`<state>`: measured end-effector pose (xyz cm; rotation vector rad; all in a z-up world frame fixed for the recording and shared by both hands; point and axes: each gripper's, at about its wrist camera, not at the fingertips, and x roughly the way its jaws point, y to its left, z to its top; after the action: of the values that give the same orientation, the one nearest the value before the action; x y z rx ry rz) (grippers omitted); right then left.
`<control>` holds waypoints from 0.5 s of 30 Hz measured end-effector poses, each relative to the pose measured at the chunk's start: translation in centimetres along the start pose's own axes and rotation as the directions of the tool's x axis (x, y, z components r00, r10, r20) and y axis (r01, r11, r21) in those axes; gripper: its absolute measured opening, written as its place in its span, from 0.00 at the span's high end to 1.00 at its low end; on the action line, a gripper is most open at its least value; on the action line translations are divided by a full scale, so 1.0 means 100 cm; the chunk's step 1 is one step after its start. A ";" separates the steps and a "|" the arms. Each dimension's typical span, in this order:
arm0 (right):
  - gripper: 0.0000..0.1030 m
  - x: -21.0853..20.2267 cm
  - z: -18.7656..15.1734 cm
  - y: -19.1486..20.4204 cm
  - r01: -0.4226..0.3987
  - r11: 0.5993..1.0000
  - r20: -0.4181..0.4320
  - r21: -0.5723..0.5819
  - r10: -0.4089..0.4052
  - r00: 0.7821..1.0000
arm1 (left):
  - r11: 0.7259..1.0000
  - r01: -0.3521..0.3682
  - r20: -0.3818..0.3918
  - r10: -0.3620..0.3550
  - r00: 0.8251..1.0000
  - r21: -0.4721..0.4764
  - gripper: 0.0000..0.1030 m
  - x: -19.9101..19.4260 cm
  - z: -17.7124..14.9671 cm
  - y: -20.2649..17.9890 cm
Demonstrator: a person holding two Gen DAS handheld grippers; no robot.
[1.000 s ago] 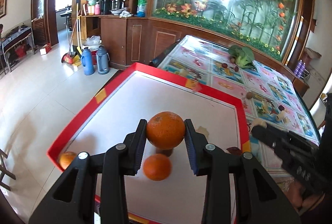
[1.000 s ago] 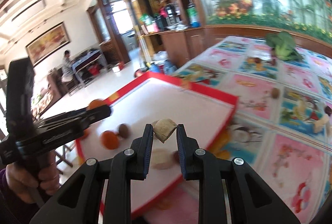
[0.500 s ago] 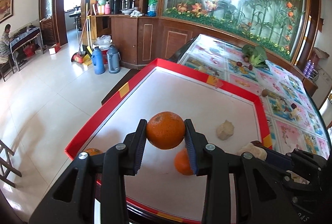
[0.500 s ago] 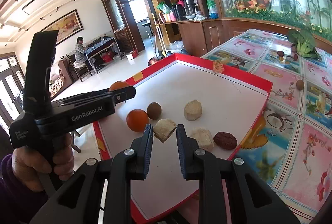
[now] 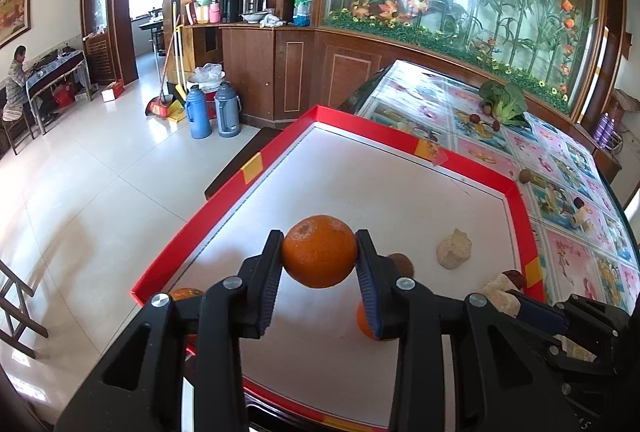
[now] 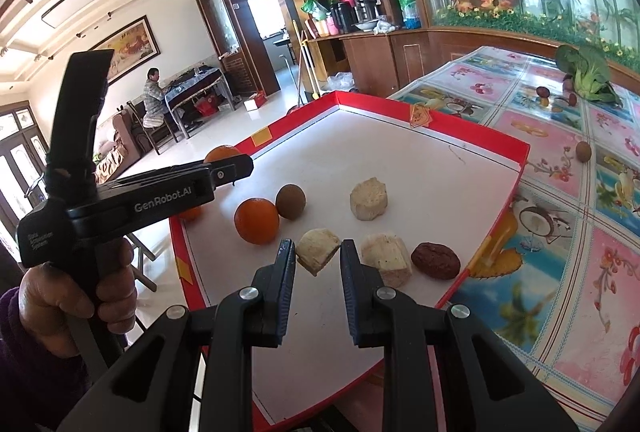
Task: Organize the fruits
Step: 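Lower into the tray and open the right tool while the left tool releases the orange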
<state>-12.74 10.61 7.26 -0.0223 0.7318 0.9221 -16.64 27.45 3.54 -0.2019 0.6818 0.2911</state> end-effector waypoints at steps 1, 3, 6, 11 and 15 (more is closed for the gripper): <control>0.79 0.001 0.001 0.000 -0.003 1.000 -0.002 -0.001 0.003 1.000 | 1.000 -0.003 -0.002 0.003 1.000 -0.002 0.63 0.001 0.000 0.001; 0.79 0.002 0.001 0.000 -0.002 1.000 -0.004 -0.010 0.002 1.000 | 1.000 -0.010 -0.009 0.009 1.000 -0.009 0.63 0.004 0.000 0.004; 0.79 0.004 0.001 0.002 -0.009 1.000 -0.011 -0.019 0.009 1.000 | 1.000 -0.010 -0.009 0.009 1.000 -0.005 0.63 0.005 -0.001 0.005; 0.79 0.006 0.000 0.004 -0.019 0.999 -0.025 -0.026 0.019 1.000 | 1.000 -0.021 -0.024 0.021 0.999 0.000 0.63 0.013 -0.002 0.005; 0.79 0.010 -0.001 0.007 -0.029 0.998 -0.052 -0.055 0.026 0.998 | 0.999 -0.035 -0.036 0.035 0.999 -0.004 0.63 0.019 -0.003 0.007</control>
<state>-12.96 11.77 6.79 -0.0854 0.7551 0.9708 -15.68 28.39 2.03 -0.2005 0.7209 0.3233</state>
